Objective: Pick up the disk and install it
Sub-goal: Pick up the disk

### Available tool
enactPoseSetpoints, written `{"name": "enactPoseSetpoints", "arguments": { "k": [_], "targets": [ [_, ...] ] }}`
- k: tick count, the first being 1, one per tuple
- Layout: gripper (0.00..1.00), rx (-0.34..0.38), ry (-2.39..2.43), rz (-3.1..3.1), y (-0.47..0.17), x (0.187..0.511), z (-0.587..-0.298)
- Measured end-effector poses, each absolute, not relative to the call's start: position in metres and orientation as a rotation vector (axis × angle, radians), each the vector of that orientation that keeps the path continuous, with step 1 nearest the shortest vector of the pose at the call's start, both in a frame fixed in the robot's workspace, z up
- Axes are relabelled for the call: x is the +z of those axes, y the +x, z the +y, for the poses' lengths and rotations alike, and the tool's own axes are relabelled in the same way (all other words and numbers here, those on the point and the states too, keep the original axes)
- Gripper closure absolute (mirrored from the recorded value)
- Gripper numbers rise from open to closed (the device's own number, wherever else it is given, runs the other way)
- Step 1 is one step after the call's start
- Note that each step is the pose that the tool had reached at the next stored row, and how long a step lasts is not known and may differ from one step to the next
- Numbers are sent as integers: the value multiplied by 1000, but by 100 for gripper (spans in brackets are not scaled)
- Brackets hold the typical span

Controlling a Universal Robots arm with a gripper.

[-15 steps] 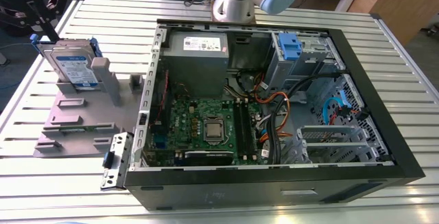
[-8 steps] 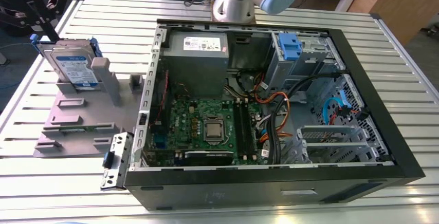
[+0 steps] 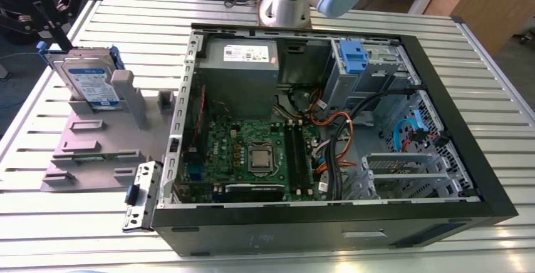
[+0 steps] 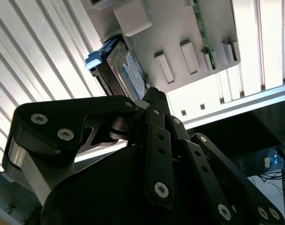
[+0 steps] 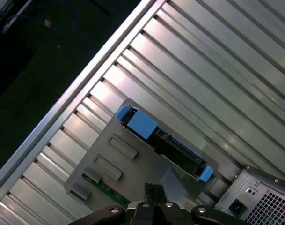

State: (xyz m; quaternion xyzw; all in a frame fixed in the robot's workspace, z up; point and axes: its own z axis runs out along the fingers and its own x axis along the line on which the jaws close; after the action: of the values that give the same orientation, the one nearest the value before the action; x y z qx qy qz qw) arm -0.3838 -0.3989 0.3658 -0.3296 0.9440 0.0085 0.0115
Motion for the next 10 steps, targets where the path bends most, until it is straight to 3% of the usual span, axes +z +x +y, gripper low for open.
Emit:
{"name": "enactPoseSetpoints", "arguments": {
  "k": [10],
  "targets": [
    [89,27,-1046,2938,-384,366,-399]
  ]
}}
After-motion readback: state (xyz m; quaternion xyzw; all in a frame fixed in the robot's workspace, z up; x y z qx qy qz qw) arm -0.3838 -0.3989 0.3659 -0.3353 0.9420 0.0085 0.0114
